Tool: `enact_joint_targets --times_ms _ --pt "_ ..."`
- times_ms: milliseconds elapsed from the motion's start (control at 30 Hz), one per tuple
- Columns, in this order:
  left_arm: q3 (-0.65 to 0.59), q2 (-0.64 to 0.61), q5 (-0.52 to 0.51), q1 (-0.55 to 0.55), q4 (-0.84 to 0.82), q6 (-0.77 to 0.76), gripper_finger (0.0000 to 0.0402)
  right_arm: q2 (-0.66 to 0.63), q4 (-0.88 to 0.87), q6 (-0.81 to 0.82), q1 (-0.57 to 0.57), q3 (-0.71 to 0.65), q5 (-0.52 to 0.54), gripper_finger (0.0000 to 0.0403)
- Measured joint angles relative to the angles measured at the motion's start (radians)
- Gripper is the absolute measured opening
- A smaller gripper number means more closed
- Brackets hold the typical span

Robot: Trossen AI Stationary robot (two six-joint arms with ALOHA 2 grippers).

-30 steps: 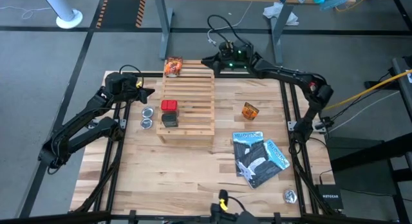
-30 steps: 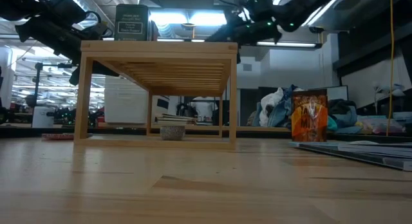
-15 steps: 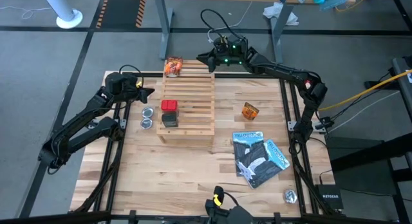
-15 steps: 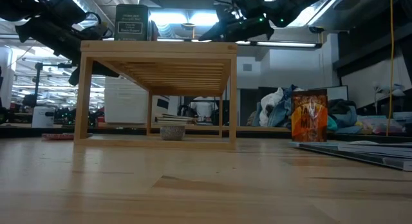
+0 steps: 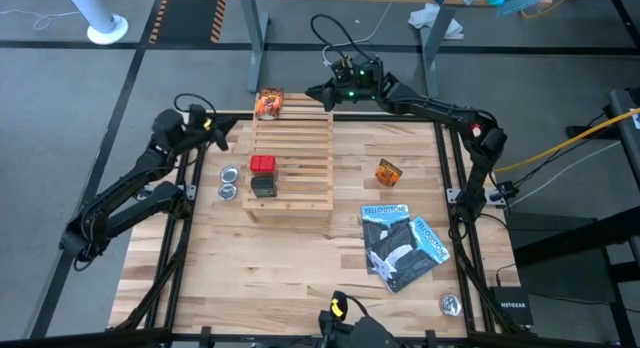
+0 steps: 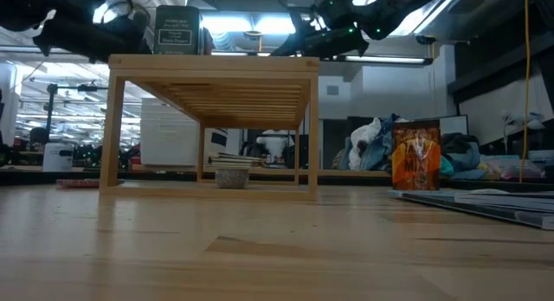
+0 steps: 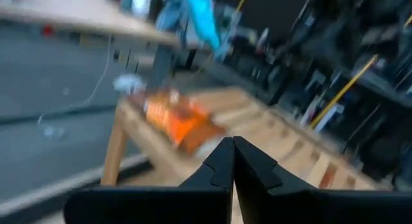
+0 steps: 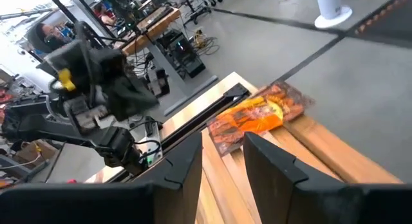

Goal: Shelf spices
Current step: Remove the orange seasoning pack from the shelf

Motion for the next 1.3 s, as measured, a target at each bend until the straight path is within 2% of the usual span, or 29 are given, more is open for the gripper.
enact_joint_targets --times_ms 133,333,533,700,900,1167,1300 --pt "0.008 0.042 0.001 0.015 0.043 -0.041 0.0 0.0 -0.004 0.037 0.0 0.0 0.001 0.012" --pt "0.044 0.211 0.007 0.016 0.081 -0.043 0.0 0.0 -0.003 0.07 0.001 0.0 0.0 0.012" --pt "0.178 0.384 0.011 0.016 0.076 -0.04 0.0 0.0 -0.004 0.107 0.008 0.0 0.0 0.012" --pt "0.289 0.477 0.032 0.016 0.042 -0.041 0.0 0.0 -0.024 0.113 0.019 0.0 0.014 0.012" --pt "0.379 0.535 0.042 0.035 -0.086 -0.025 0.0 0.003 -0.05 0.183 0.034 0.0 0.086 0.012" --pt "0.402 0.55 0.047 0.07 -0.115 -0.042 0.0 0.03 -0.044 0.337 0.048 0.001 0.072 0.012" --pt "0.402 0.55 0.066 0.074 -0.122 -0.052 0.0 0.06 -0.051 0.421 0.058 0.049 0.045 0.012"
